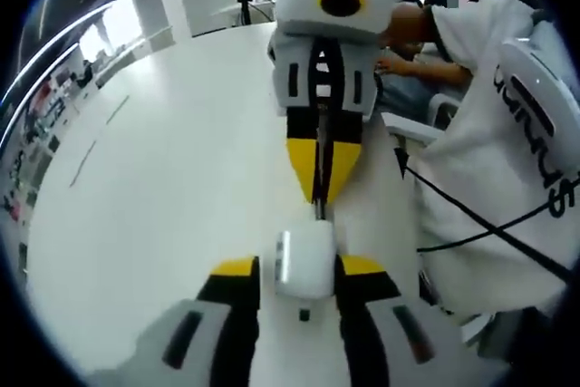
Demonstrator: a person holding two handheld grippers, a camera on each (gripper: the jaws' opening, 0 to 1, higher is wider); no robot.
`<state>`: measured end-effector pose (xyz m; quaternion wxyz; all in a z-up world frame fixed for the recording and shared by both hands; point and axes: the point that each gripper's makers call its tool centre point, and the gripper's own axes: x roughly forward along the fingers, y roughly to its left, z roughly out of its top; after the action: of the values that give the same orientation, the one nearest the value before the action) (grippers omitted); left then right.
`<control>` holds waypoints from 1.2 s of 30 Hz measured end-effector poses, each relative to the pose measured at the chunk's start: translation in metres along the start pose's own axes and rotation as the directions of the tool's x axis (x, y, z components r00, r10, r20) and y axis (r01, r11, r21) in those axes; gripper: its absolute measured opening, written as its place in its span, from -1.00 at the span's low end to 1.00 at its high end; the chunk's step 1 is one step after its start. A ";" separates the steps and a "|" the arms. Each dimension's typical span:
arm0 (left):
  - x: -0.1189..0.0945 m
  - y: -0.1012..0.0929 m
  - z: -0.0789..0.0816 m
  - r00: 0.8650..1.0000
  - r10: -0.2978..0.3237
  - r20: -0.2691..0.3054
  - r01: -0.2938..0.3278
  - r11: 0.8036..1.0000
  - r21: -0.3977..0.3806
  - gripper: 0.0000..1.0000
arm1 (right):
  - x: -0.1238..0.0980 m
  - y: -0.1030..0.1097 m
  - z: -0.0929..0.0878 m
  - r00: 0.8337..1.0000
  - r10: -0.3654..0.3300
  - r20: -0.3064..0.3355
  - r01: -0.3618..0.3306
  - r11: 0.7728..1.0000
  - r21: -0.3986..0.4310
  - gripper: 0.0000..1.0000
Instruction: Plug the desk Type‑C cable into the charger adapter.
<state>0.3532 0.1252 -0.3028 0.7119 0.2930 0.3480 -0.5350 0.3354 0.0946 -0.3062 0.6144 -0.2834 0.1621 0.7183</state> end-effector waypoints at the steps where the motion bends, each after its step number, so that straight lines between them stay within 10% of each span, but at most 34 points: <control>1: 0.000 0.000 0.000 1.000 -0.002 -0.001 0.002 1.000 0.001 -0.38 | 0.000 -0.001 0.000 1.000 -0.007 0.011 0.007 1.000 -0.002 -0.88; 16: 0.004 -0.006 0.000 0.999 -0.039 -0.010 0.039 0.999 0.003 -0.51 | -0.001 -0.002 -0.002 0.998 -0.013 0.066 0.009 0.998 0.061 -0.94; 36: 0.004 -0.002 -0.001 0.999 -0.038 0.027 0.040 0.997 -0.068 -0.53 | -0.001 -0.001 0.000 0.997 -0.048 -0.053 0.054 0.989 0.135 -1.00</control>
<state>0.3521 0.1229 -0.3064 0.7152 0.2546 0.3629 -0.5403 0.3369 0.0942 -0.3058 0.6463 -0.2624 0.2188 0.6823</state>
